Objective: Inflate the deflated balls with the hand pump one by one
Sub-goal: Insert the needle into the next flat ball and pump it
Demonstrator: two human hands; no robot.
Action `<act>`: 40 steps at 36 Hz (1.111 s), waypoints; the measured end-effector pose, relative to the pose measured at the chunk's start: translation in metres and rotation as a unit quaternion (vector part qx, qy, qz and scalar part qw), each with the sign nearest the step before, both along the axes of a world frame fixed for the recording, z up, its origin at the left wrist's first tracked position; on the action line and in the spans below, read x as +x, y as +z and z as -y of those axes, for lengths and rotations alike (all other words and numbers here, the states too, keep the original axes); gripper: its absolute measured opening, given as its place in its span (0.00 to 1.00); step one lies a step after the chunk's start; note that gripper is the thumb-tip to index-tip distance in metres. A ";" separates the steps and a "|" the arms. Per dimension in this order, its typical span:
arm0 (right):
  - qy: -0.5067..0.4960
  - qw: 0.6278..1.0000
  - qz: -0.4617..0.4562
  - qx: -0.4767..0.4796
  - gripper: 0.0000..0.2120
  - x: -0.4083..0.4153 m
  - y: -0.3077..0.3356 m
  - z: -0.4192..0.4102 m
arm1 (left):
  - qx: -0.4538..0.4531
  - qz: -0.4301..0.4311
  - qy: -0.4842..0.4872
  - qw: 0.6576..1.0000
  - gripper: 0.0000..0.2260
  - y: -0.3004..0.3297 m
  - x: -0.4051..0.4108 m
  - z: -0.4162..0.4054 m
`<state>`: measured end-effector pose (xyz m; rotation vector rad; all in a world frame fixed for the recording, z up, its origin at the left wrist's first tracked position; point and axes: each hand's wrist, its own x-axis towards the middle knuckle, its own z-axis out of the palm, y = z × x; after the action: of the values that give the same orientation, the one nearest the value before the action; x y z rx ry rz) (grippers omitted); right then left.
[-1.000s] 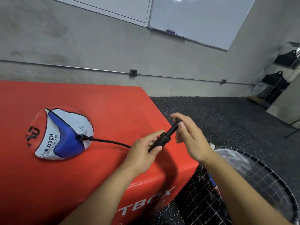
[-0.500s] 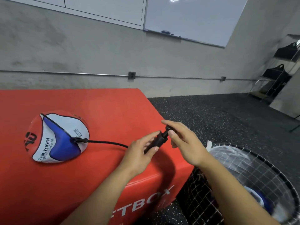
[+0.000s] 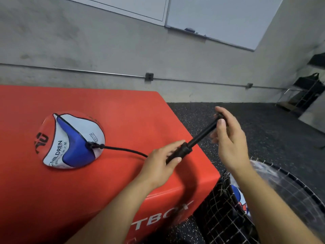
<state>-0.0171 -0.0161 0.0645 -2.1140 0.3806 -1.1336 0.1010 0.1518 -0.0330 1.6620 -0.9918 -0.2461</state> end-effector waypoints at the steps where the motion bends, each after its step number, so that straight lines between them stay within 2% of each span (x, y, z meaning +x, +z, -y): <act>1: 0.000 1.000 -0.019 -0.014 0.16 0.005 -0.003 -0.004 | -0.005 -0.006 0.002 1.000 0.27 0.000 0.001 0.000; 7: 0.048 0.993 -0.099 -0.053 0.17 0.017 -0.022 -0.018 | -0.025 -0.052 -0.006 0.998 0.26 -0.005 0.010 0.000; 11: 0.073 0.982 -0.150 -0.090 0.19 0.018 -0.037 -0.022 | -0.038 -0.050 0.006 0.998 0.25 -0.004 0.010 0.000; 14: 0.096 0.979 -0.160 -0.080 0.20 0.017 -0.045 -0.025 | -0.036 -0.057 0.007 0.998 0.26 -0.003 0.008 0.000; 24: 0.082 0.992 -0.087 -0.038 0.18 0.007 -0.036 -0.024 | -0.037 -0.039 -0.014 0.998 0.27 0.002 0.003 -0.002; 31: 0.013 0.995 0.075 0.069 0.13 -0.015 0.010 0.004 | -0.028 -0.009 -0.027 0.999 0.28 0.002 -0.006 0.000; 40: -0.036 0.998 0.046 0.024 0.17 -0.013 0.005 0.012 | -0.009 -0.004 -0.017 1.000 0.27 -0.005 -0.001 0.005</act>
<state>-0.0301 -0.0277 0.0695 -2.0124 0.4403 -1.2457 0.1002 0.1464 -0.0379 1.6278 -1.0130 -0.2655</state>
